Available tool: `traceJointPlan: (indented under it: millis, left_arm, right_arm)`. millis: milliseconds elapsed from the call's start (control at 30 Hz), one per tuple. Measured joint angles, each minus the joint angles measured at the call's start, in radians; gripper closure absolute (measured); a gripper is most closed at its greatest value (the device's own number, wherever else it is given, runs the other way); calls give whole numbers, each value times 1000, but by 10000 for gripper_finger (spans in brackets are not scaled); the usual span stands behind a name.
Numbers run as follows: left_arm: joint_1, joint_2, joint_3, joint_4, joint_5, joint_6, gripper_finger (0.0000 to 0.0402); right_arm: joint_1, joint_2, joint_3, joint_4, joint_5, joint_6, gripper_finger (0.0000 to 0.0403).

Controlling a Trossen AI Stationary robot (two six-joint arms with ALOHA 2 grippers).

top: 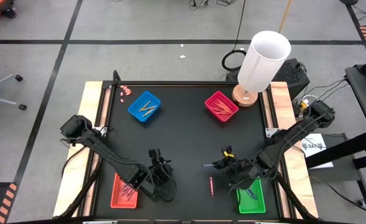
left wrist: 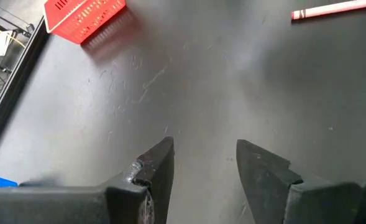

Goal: Sort crayons
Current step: Put the blue crayon into the green bin

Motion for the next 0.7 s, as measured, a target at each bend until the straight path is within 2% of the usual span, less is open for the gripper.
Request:
traceJointPlan:
  millis: [233,400,567,700]
  left_arm:
    - [0,0,0,8,-6,1,230]
    - [0,0,0,29,-61,52,230]
    - [0,0,0,62,-105,84,230]
    - [0,0,0,61,-110,86,230]
  right_arm:
    - [-43,-163,-272,349,2,-87,391]
    - [-83,-245,-425,670,-1,-171,380]
    - [-103,-263,-476,880,-14,-221,378]
    - [-113,-257,-478,997,-116,-246,377]
